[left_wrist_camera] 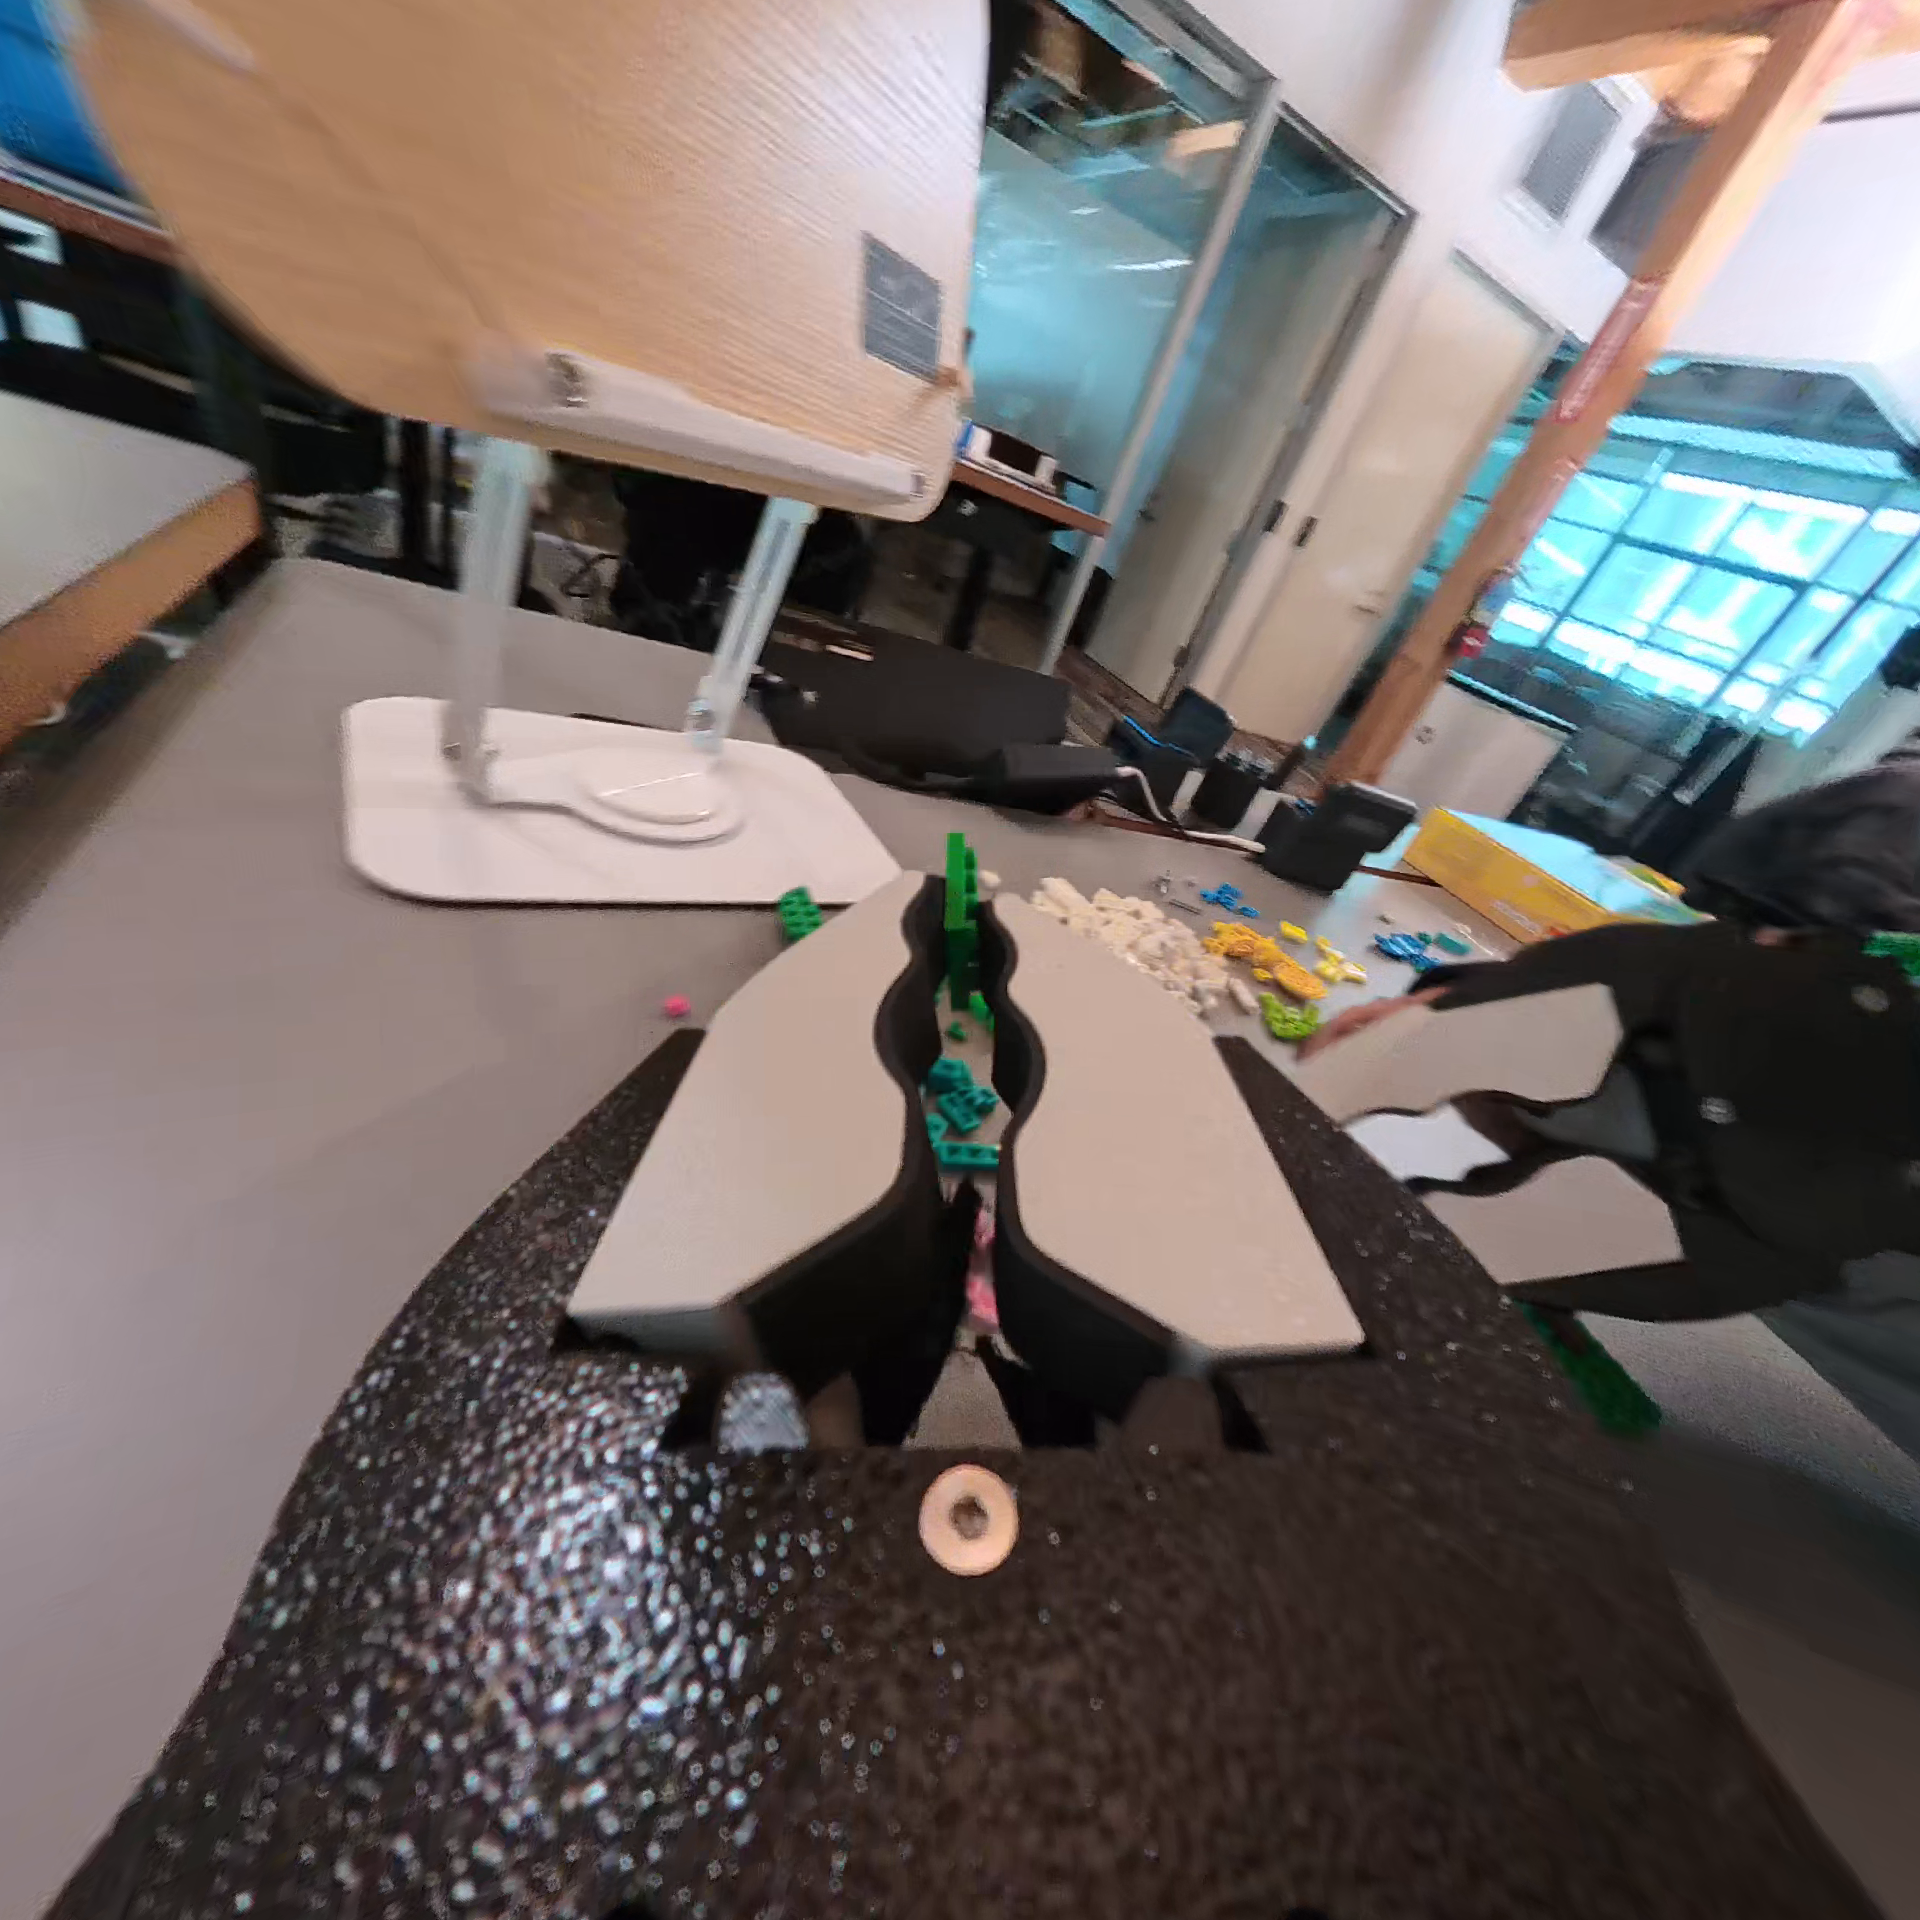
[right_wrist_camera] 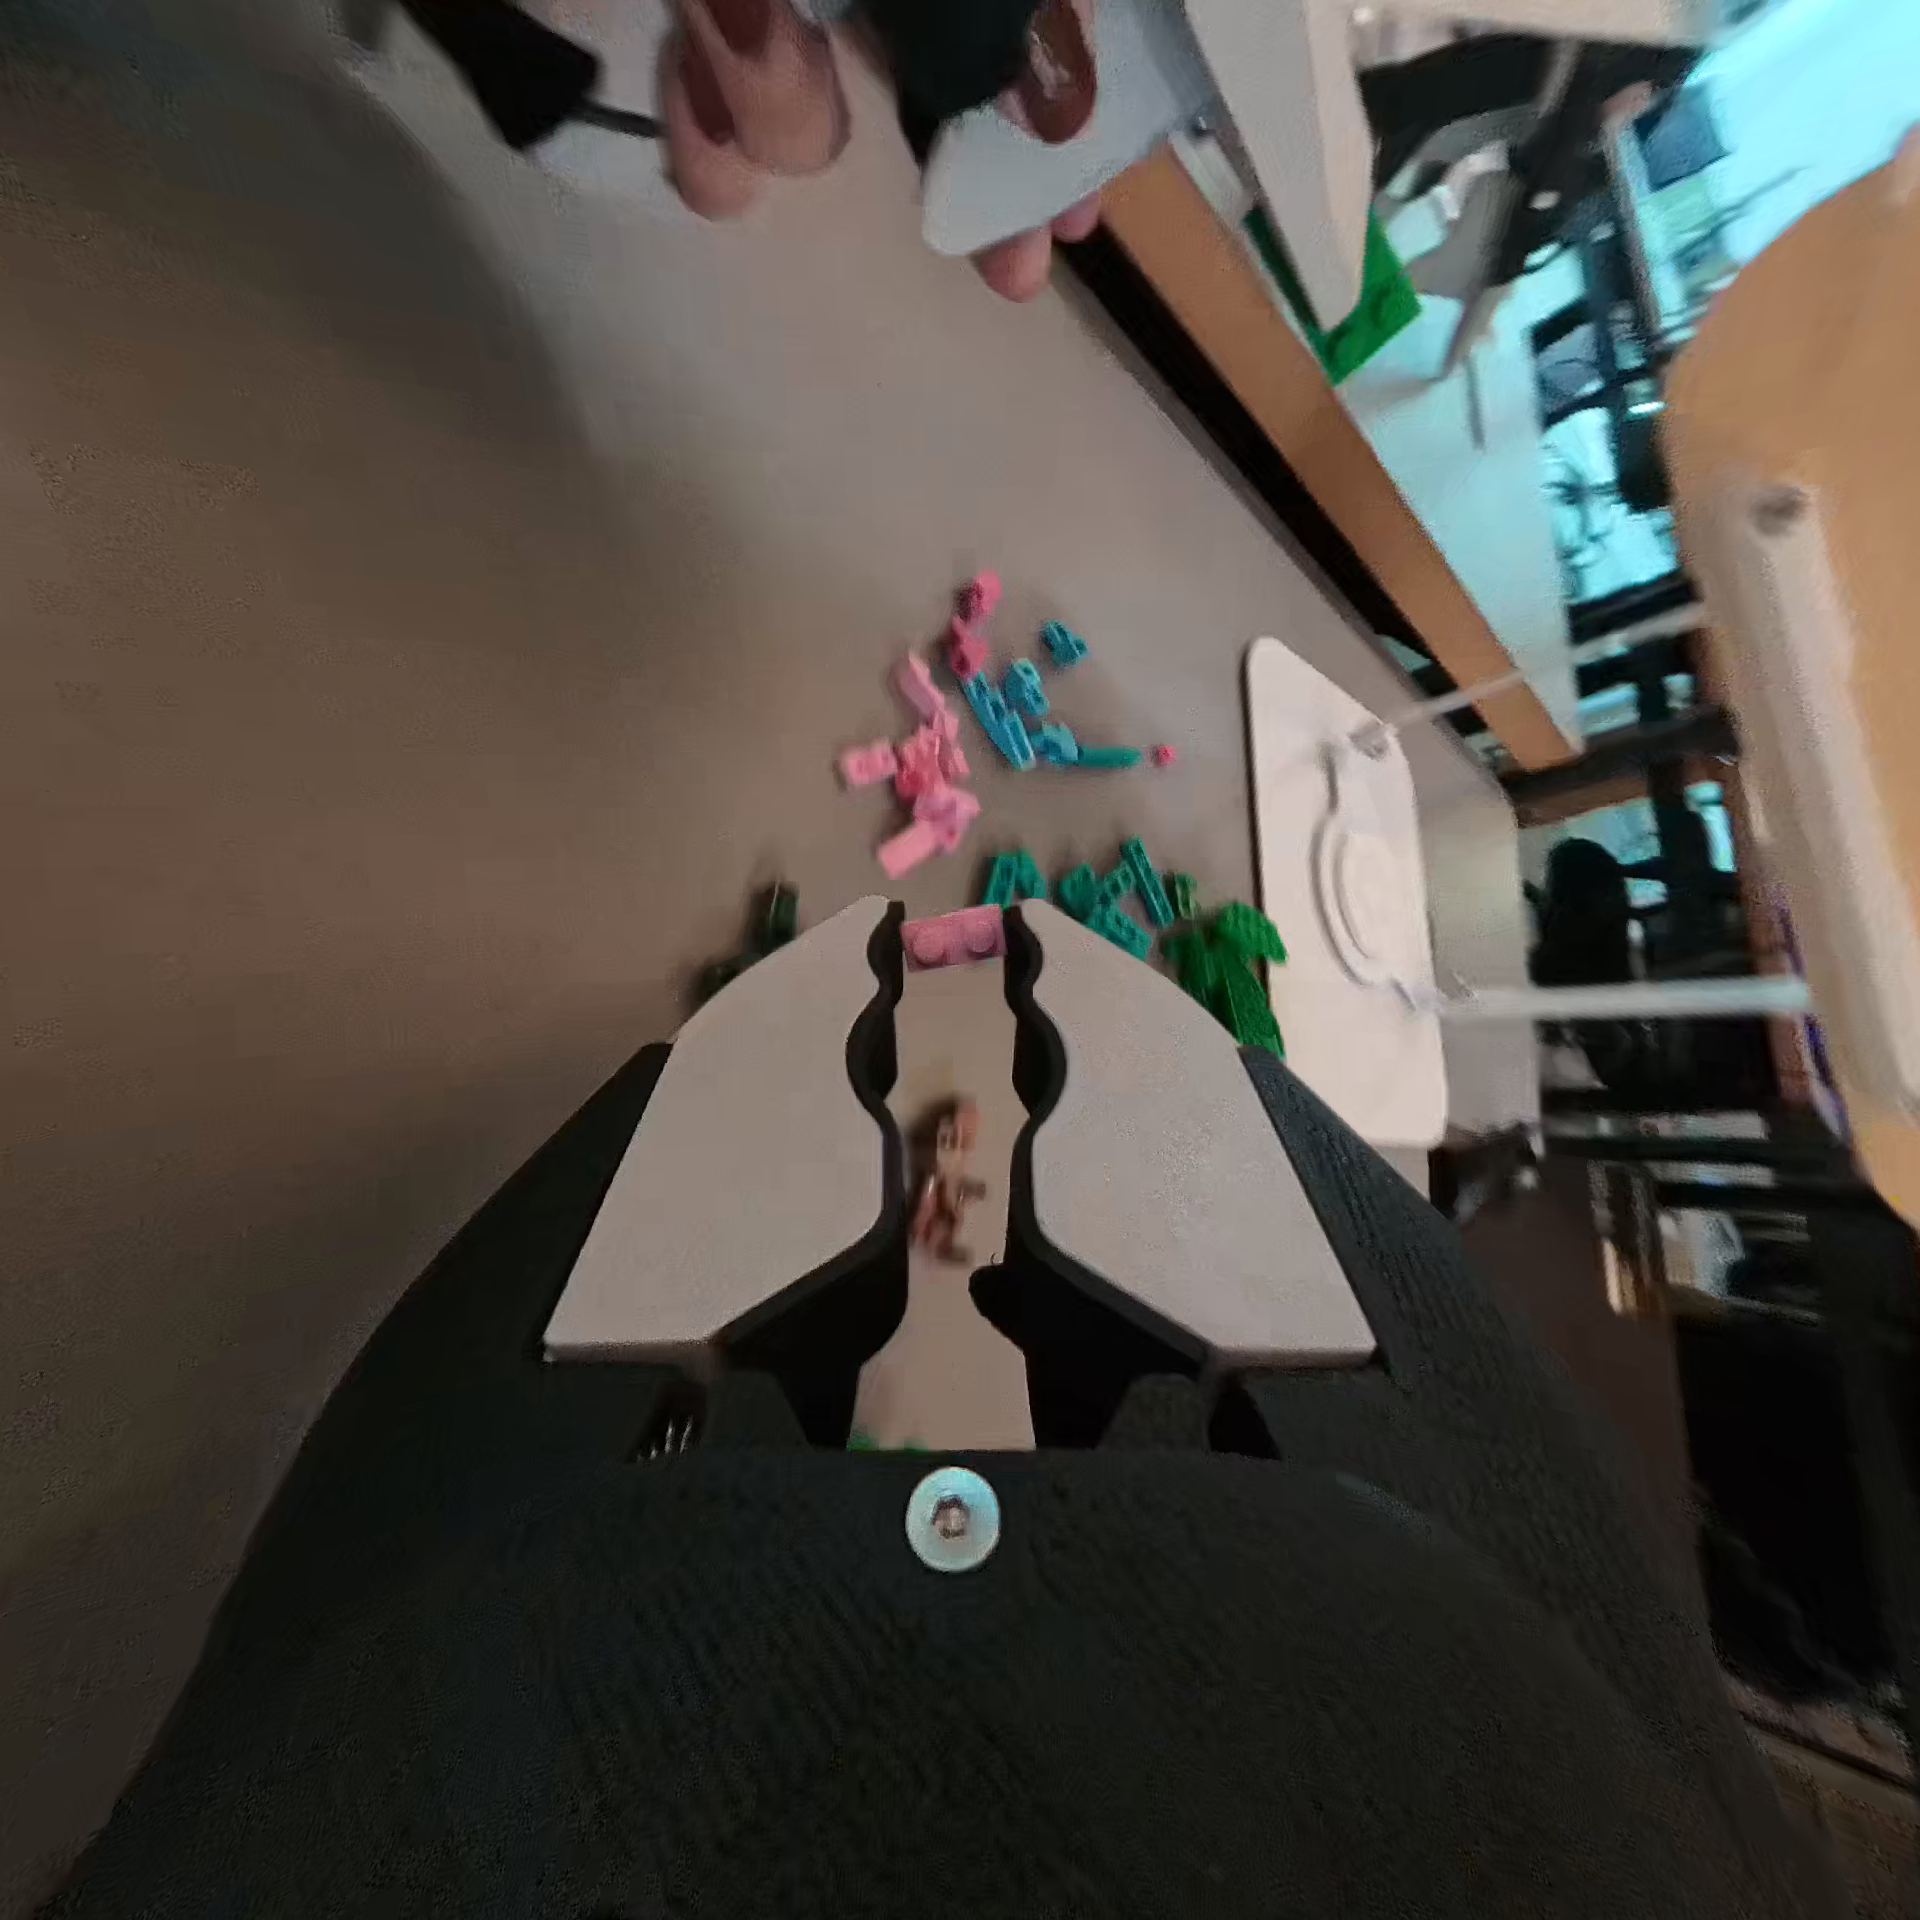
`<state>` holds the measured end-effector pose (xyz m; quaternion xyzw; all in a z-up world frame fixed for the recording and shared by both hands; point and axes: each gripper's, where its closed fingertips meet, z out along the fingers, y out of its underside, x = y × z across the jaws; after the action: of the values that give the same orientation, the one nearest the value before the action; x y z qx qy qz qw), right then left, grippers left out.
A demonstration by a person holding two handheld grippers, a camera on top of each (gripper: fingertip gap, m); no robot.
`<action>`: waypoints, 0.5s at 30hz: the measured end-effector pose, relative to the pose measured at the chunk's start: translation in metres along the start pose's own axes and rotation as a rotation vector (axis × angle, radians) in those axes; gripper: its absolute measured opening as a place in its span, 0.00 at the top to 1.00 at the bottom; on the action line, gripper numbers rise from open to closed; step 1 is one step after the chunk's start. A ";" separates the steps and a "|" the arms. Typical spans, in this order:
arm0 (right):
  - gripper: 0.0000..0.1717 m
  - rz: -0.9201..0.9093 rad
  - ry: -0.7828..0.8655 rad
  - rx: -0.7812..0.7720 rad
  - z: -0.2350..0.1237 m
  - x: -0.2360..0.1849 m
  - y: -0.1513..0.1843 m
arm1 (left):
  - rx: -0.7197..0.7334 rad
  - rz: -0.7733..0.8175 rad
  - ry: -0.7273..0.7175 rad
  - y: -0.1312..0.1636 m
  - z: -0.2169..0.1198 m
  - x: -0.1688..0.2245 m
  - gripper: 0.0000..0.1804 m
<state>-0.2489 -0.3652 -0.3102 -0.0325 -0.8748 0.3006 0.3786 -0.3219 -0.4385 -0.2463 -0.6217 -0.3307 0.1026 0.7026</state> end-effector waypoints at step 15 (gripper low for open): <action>0.75 0.159 -0.122 -0.024 0.064 0.015 -0.005 | -0.153 0.029 0.058 0.041 -0.021 0.005 0.97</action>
<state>-0.3021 -0.3970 -0.3320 -0.0880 -0.8944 0.3208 0.2990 -0.2949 -0.4438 -0.2833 -0.6810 -0.3080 0.0688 0.6607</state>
